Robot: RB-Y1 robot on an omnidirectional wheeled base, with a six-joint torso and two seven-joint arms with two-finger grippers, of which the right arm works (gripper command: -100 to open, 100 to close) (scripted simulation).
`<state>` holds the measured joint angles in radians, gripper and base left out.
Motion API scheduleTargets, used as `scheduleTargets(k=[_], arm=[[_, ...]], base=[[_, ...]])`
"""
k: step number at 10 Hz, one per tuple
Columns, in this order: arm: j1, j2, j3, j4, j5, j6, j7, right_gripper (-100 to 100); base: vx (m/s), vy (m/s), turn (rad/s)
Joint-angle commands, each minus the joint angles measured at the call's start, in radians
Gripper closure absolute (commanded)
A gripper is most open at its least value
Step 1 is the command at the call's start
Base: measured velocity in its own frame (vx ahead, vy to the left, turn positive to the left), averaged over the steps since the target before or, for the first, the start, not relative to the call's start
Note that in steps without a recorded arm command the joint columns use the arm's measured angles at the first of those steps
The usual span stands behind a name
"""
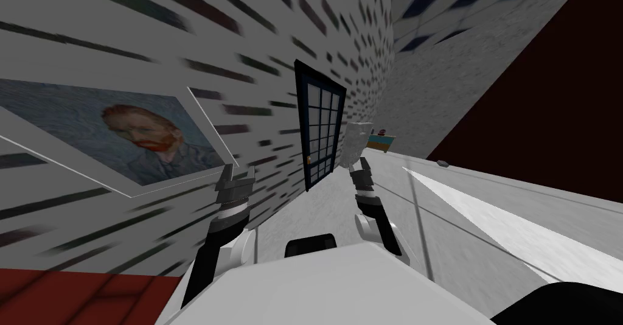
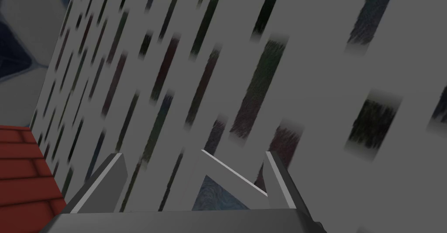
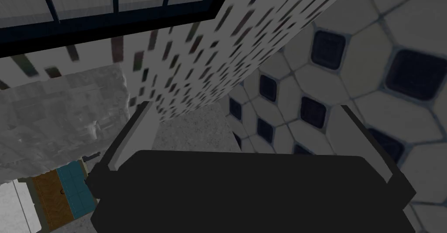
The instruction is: Pull the door open
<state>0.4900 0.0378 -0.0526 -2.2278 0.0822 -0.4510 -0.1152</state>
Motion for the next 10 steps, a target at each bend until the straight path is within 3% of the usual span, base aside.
scheduleTargets(k=[1, 4, 10], arm=[[-0.009, -0.008, -0.001, 0.029, 0.009, -0.008, 0.026, -100], [-0.024, -0.019, -0.003, 0.075, 0.022, -0.021, 0.066, -100], [-0.070, -0.047, -0.009, 0.220, 0.065, -0.062, 0.194, -100]], base=[[0.017, 0.003, 0.083], [0.089, -0.005, 0.021], [0.086, -0.009, 0.051]])
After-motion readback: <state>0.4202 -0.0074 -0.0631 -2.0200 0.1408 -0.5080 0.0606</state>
